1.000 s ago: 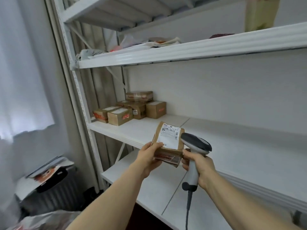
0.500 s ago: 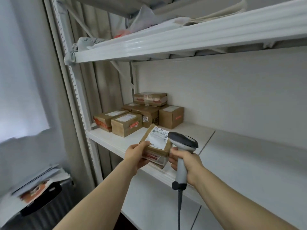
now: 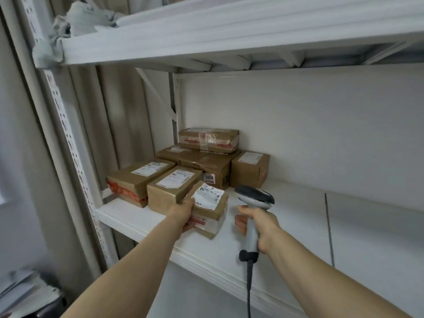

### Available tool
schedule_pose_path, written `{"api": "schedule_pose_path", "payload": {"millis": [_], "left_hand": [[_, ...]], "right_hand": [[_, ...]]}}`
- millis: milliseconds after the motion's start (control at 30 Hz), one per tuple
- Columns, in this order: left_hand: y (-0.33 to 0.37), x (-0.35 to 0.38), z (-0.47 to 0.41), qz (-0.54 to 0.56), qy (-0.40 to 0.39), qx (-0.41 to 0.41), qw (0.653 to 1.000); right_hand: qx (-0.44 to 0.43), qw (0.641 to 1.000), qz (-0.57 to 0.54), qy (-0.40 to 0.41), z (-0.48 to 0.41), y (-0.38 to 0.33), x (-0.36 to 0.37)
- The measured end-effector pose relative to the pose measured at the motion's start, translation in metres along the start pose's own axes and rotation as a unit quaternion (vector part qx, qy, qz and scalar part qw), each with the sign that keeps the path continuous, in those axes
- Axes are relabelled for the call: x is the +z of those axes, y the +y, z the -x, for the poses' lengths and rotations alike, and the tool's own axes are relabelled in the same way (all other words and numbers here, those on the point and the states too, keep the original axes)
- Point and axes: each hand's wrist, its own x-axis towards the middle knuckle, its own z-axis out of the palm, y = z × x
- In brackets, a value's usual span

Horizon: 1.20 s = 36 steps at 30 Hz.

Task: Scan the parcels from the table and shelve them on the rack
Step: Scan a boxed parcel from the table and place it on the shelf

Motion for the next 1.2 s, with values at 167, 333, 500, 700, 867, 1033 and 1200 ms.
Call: {"api": "schedule_pose_path", "payload": {"millis": [167, 333, 500, 700, 867, 1033, 1200], "left_hand": [[-0.005, 0.001, -0.023, -0.557, 0.158, 0.276, 0.767], [-0.009, 0.007, -0.035, -0.696, -0.051, 0.438, 0.567], [-0.003, 0.025, -0.053, -0.711, -0.006, 0.426, 0.560], [-0.006, 0.042, -0.057, -0.675, 0.021, 0.460, 0.577], [-0.001, 0.076, -0.034, -0.631, -0.003, 0.546, 0.551], [-0.007, 0.135, 0.024, -0.603, -0.068, 0.585, 0.538], [-0.032, 0.210, 0.117, -0.580, -0.137, 0.628, 0.501]], "right_hand": [[0.013, 0.999, -0.001, 0.036, -0.019, 0.005, 0.021], [0.007, 0.998, -0.001, 0.058, -0.028, 0.004, 0.030], [0.004, 0.998, -0.008, 0.056, -0.029, 0.005, 0.026], [0.000, 0.998, -0.028, 0.059, -0.025, -0.001, 0.010], [-0.031, 0.996, -0.042, 0.070, -0.009, -0.007, -0.022], [-0.053, 0.991, -0.058, 0.104, 0.033, -0.014, -0.086], [-0.078, 0.979, -0.087, 0.167, 0.107, -0.017, -0.182]]}}
